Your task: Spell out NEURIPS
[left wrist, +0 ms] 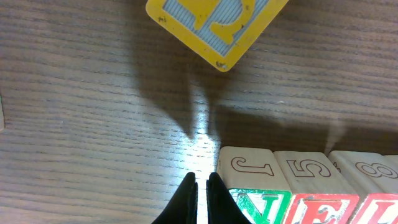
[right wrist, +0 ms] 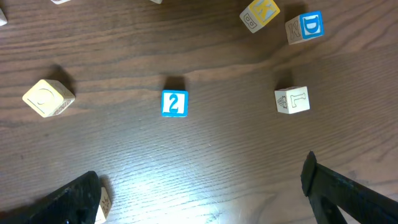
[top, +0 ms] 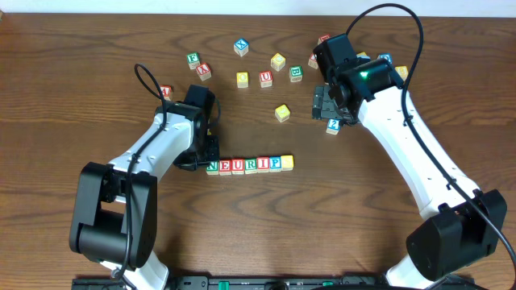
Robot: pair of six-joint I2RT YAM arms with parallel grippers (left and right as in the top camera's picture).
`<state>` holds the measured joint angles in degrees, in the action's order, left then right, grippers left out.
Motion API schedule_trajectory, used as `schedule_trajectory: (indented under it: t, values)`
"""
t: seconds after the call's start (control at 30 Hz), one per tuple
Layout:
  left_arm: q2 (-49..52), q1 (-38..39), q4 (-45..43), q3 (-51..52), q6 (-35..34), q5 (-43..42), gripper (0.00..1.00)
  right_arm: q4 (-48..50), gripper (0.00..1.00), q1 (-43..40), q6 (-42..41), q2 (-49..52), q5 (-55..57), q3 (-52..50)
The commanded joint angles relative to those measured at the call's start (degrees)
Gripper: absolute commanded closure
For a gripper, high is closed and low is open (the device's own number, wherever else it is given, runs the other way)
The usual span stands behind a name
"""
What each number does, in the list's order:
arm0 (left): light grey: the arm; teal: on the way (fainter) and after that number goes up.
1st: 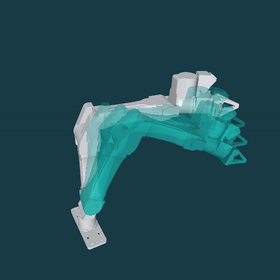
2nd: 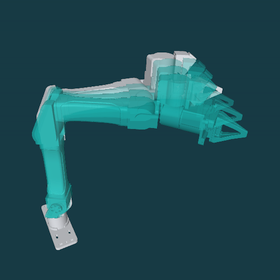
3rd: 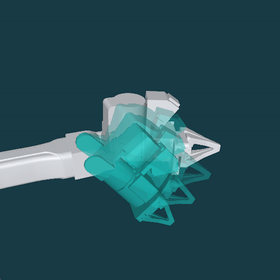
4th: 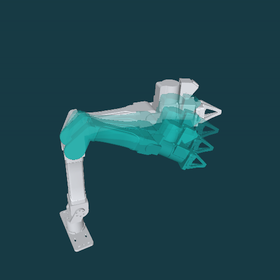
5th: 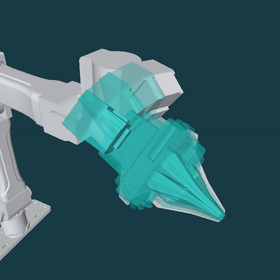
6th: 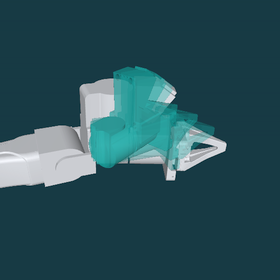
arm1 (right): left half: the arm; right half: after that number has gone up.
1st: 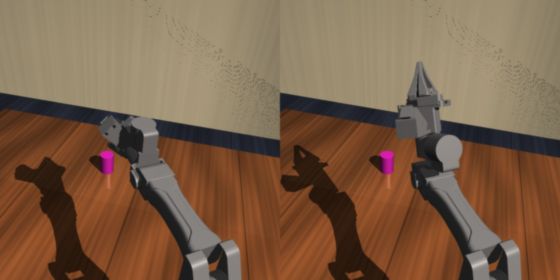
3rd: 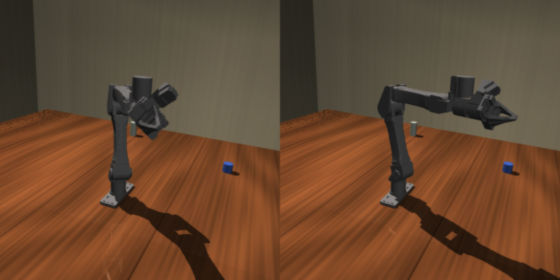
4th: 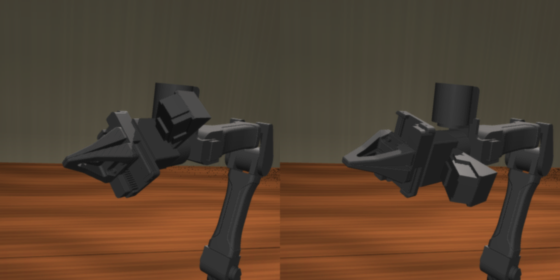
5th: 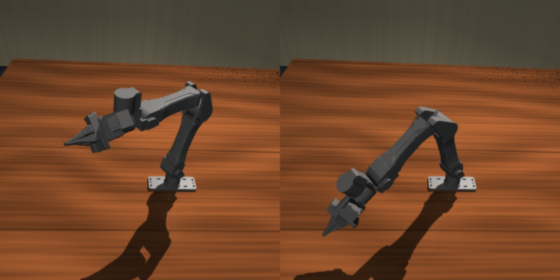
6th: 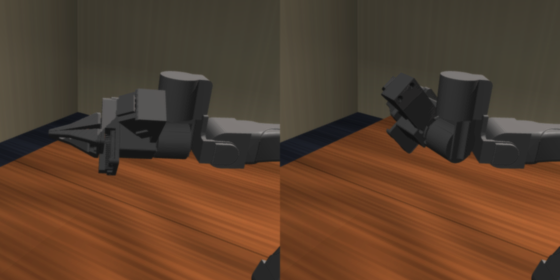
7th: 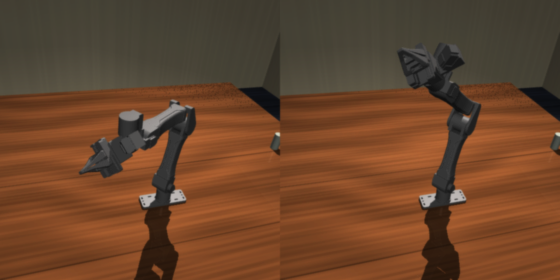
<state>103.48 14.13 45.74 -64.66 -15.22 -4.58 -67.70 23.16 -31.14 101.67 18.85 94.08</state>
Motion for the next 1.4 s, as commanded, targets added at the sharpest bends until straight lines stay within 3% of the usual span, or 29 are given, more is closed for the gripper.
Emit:
schedule_trajectory:
  t: [0.0, 1.37]
  values:
    - [-0.90, 0.09, 0.24, 0.70, -0.52, -0.37, 0.93, -0.04, 0.01, 0.20, 0.35, -1.07, 0.50, 1.44]
    - [-0.90, 0.09, -0.42, 0.70, 1.44, -3.02, 0.92, 0.00, 0.03, 0.20, 0.35, -1.07, 0.50, 1.44]
